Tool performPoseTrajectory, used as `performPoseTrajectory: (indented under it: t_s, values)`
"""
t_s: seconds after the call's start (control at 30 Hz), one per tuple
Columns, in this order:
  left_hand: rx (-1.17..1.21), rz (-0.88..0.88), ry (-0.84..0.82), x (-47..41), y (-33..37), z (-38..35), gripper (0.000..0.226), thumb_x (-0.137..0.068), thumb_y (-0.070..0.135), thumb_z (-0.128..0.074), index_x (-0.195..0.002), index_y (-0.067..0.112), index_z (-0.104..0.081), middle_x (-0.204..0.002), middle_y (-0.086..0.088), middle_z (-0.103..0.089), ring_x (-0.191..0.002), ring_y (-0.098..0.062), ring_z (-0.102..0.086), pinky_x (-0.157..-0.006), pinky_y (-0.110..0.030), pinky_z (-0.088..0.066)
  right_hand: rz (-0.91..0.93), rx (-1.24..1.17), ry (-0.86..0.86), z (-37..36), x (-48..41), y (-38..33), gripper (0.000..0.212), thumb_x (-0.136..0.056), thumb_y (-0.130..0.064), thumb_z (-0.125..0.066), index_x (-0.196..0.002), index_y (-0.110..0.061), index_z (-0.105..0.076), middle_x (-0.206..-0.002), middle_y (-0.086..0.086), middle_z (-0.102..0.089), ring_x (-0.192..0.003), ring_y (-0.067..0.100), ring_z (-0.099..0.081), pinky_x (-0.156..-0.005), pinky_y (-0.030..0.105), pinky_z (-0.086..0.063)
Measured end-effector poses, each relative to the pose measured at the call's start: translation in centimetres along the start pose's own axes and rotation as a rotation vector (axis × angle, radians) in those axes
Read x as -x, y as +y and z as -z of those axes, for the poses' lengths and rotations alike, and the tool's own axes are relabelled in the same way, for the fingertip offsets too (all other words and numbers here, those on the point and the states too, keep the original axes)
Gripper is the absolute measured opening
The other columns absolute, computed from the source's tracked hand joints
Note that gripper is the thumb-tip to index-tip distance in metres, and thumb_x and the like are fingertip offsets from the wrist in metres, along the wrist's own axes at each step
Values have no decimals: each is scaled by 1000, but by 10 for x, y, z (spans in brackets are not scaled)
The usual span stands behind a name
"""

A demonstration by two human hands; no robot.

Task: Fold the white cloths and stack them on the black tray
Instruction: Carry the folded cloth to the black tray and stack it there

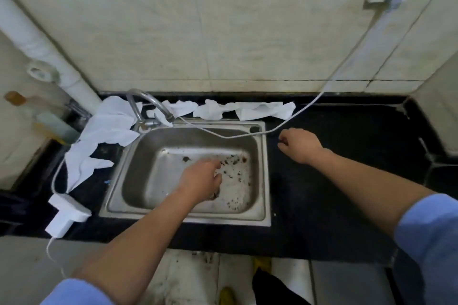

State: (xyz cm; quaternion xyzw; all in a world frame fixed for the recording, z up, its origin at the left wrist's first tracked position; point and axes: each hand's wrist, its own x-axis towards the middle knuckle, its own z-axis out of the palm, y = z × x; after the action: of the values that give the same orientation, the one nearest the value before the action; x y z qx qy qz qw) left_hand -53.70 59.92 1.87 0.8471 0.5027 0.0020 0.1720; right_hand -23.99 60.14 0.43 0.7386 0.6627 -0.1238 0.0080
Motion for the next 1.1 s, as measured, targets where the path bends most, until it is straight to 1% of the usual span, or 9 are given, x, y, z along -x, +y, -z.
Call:
performPoseTrajectory:
  t_s: [0.17, 0.3, 0.43, 0.5, 0.6, 0.7, 0.87, 0.97, 1.1]
  values:
    - [2, 118, -47, -44, -13, -5, 23, -92, 31, -51, -109, 19, -60, -107, -3, -63, -92, -24, -61, -77, -34, -51, 30, -20, -25, -19, -109, 16, 34, -91, -30, -54, -120, -14, -56, -118, 12, -55, -105, 31, -55, -79, 39, -45]
    - [28, 199, -108, -63, -20, -18, 21, -91, 32, -52, -107, 20, -60, -103, -1, -63, -87, -22, -61, -76, -36, -52, 3, -58, -29, -42, -181, 31, 56, -85, -18, -59, -138, -14, -42, -133, 17, -43, -121, 37, -44, -91, 49, -46]
    - [43, 250, -145, -67, -20, -30, 24, -91, 31, -53, -111, 19, -58, -106, -1, -64, -90, -21, -62, -77, -37, -53, -72, -92, -120, -68, -220, 40, 68, -84, -19, -63, -144, -13, -31, -138, 23, -36, -118, 43, -47, -86, 49, -45]
    - [55, 259, -161, -68, -20, -34, 24, -92, 31, -51, -113, 20, -58, -108, 0, -63, -90, -19, -62, -76, -32, -51, -123, -123, -129, -78, -232, 42, 62, -87, -15, -60, -142, -10, -32, -137, 25, -38, -117, 43, -47, -85, 48, -45]
    - [65, 262, -174, -73, -22, -39, 25, -93, 31, -51, -114, 19, -58, -109, 1, -62, -90, -17, -61, -76, -27, -49, -107, -199, -129, -82, -246, 47, 43, -90, -7, -55, -131, -2, -48, -129, 26, -49, -116, 39, -49, -91, 44, -45]
    - [80, 242, -183, -82, -16, -41, 23, -94, 29, -51, -112, 17, -60, -107, 0, -62, -89, -15, -60, -76, -25, -47, -68, -300, 26, -69, -246, 48, 30, -95, -13, -49, -120, -1, -58, -121, 26, -54, -105, 39, -55, -87, 41, -44]
    - [79, 175, -173, -104, -4, -45, 29, -93, 31, -52, -119, 20, -57, -112, 0, -63, -94, -15, -59, -78, -25, -46, 52, -430, 252, -26, -210, 34, 27, -94, -14, -47, -112, 1, -60, -109, 24, -58, -93, 35, -57, -79, 36, -43]
    - [67, 119, -164, -114, 4, -47, 31, -94, 34, -51, -121, 20, -57, -115, 0, -63, -99, -18, -60, -83, -32, -51, 73, -499, 311, -12, -166, 35, 20, -93, -13, -50, -103, 1, -60, -99, 20, -56, -84, 33, -57, -74, 37, -44]
    - [67, -9, -152, -121, 17, -50, 31, -94, 34, -50, -121, 20, -59, -115, 0, -63, -101, -18, -59, -83, -31, -47, 34, -550, 316, -10, -81, 43, 15, -92, -14, -54, -101, -5, -61, -94, 13, -58, -80, 29, -59, -72, 41, -50]
